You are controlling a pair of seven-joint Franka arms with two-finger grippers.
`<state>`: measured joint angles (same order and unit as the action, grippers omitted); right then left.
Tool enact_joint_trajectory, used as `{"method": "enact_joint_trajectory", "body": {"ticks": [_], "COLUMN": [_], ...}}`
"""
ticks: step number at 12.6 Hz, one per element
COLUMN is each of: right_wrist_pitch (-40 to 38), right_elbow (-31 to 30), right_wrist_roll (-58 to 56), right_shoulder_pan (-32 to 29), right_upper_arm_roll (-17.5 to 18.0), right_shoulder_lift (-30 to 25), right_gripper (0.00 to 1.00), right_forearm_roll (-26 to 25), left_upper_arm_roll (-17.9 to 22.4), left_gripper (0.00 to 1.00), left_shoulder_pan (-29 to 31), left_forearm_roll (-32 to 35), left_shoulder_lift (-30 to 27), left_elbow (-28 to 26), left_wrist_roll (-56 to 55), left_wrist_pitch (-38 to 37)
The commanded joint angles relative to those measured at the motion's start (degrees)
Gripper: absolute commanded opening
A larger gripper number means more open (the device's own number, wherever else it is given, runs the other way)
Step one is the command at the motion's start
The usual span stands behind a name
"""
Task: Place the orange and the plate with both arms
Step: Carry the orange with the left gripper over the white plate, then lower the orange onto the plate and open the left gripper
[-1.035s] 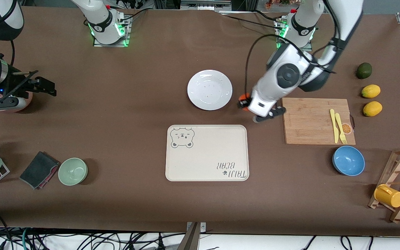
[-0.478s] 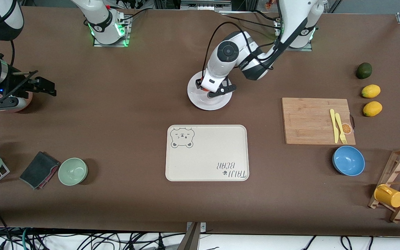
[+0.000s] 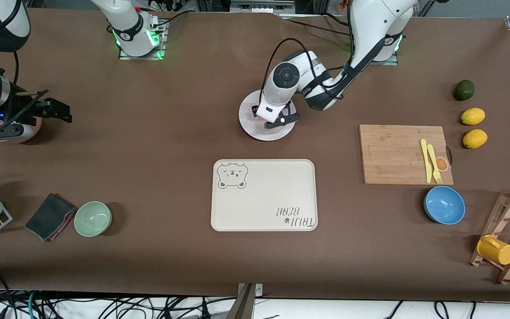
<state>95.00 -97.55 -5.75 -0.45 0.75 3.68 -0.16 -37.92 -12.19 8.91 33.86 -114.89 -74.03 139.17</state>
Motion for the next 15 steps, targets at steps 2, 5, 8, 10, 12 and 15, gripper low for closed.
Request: {"method": "enact_joint_trajectory", "body": {"ticks": [2, 5, 8, 10, 12, 15], "right_wrist_pitch": [-0.9, -1.5, -2.8, -7.1, -7.5, -4.8], "right_elbow": [0.2, -0.2, -0.4, -1.3, -4.9, -10.9], "right_wrist_roll": [-1.3, -1.3, -1.1, 0.6, 2.4, 2.3], "right_shoulder_pan": [-0.1, -0.1, 0.3, 1.1, 1.2, 1.2], "right_upper_arm_roll": [0.0, 0.1, 1.0, 1.6, 1.6, 1.6], "right_shoulder_lift": [0.0, 0.0, 0.0, 0.4, 0.3, 0.0], "right_gripper": [1.0, 1.0, 1.0, 1.0, 1.0, 1.0], "right_forearm_roll": [2.9, 3.1, 3.4, 9.1, 16.3, 28.2], "left_upper_arm_roll": [0.7, 0.9, 0.9, 0.6, 0.4, 0.0], "left_gripper": [0.85, 1.0, 1.0, 1.0, 1.0, 1.0], "left_shoulder_pan": [-0.7, 0.1, 0.8, 4.1, 9.4, 19.0], "left_forearm_roll": [4.4, 4.7, 3.9, 3.7, 3.8, 2.8], "left_shoulder_lift": [1.4, 0.7, 0.1, -0.5, -3.3, -6.7], "left_elbow": [1.0, 2.5, 13.2, 17.9, 18.6, 19.3], "left_wrist_roll": [-1.8, -2.3, -2.5, -2.9, -1.5, 9.6], "left_wrist_pitch": [0.4, -1.5, -17.6, -24.0, -27.3, -32.5]}}
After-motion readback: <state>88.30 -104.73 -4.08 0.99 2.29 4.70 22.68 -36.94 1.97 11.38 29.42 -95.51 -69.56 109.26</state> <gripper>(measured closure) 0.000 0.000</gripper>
